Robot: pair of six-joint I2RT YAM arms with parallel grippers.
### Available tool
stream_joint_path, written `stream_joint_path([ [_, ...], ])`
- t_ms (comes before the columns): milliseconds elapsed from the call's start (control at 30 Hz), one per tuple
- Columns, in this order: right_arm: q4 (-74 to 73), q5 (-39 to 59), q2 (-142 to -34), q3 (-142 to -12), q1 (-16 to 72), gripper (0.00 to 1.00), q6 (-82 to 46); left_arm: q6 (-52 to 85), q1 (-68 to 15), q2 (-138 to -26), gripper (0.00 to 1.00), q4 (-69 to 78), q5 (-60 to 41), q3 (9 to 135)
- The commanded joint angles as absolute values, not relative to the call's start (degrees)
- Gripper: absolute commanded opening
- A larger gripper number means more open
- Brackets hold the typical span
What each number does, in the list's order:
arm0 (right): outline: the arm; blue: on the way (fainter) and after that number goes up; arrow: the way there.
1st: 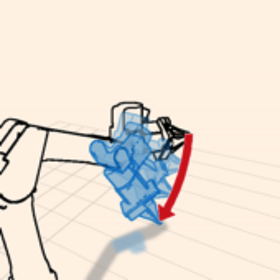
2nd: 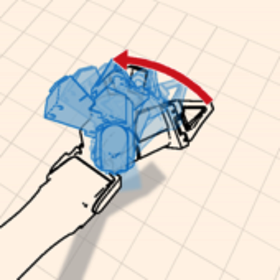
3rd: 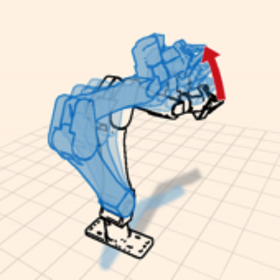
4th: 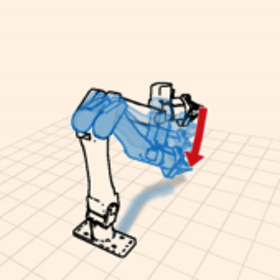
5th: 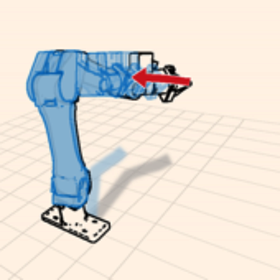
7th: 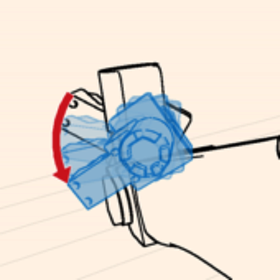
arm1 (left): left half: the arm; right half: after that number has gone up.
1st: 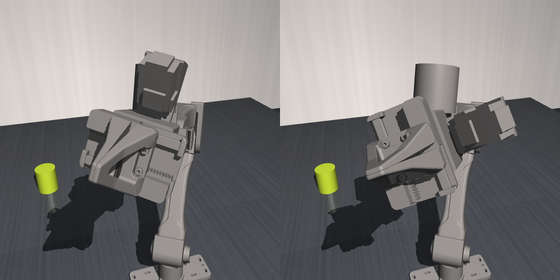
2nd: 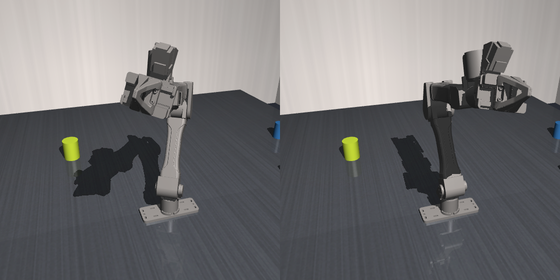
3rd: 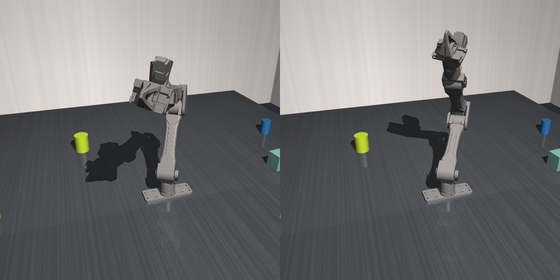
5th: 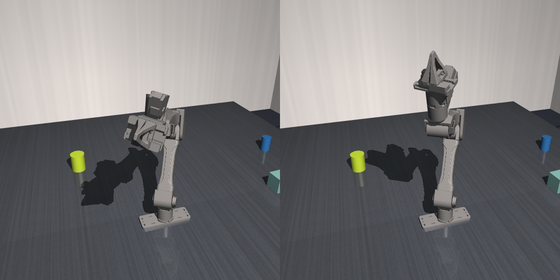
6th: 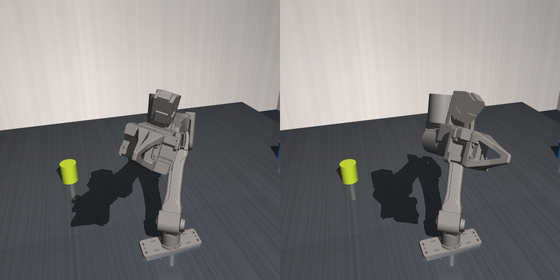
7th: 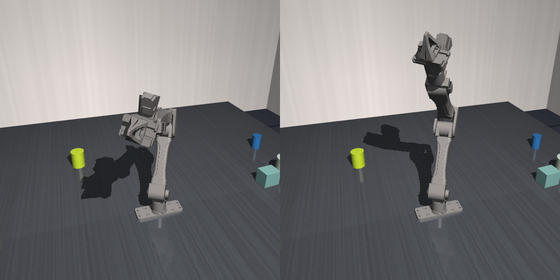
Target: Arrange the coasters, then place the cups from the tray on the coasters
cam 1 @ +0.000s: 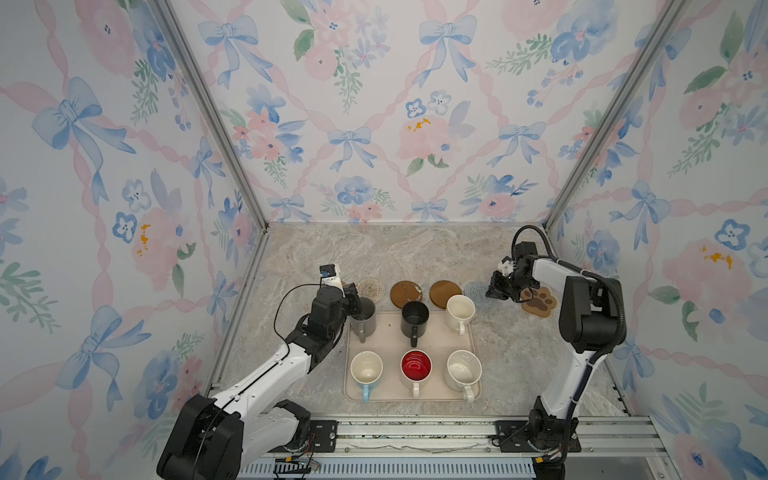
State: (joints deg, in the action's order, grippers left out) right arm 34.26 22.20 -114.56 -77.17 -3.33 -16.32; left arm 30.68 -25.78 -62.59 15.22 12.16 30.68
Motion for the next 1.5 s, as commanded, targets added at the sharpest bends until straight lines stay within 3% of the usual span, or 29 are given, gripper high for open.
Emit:
stream_joint_path([
  [0, 35.6, 18.2, -117.5, -77.3, -4.1, 0.0, -16.1, 30.1, -25.3, -62.9, 0.0, 15.8, 12.3, 31.9],
  [767, 36.2, 17.4, -113.2, -74.9, -5.3, 0.0, -15.9, 30.2, -25.4, -62.1, 0.0, 15.8, 12.1, 31.5],
  [1167, 30.9, 25.3, -106.2, -74.5, -4.6, 0.0, -16.7, 30.4, -25.3, -62.6, 0.0, 15.8, 11.5, 31.8],
  [1467, 35.8, 11.8, -97.2, -75.1, -8.0, 0.0, -15.9, 30.2, -25.4, -61.5, 0.0, 15.8, 11.9, 31.3],
])
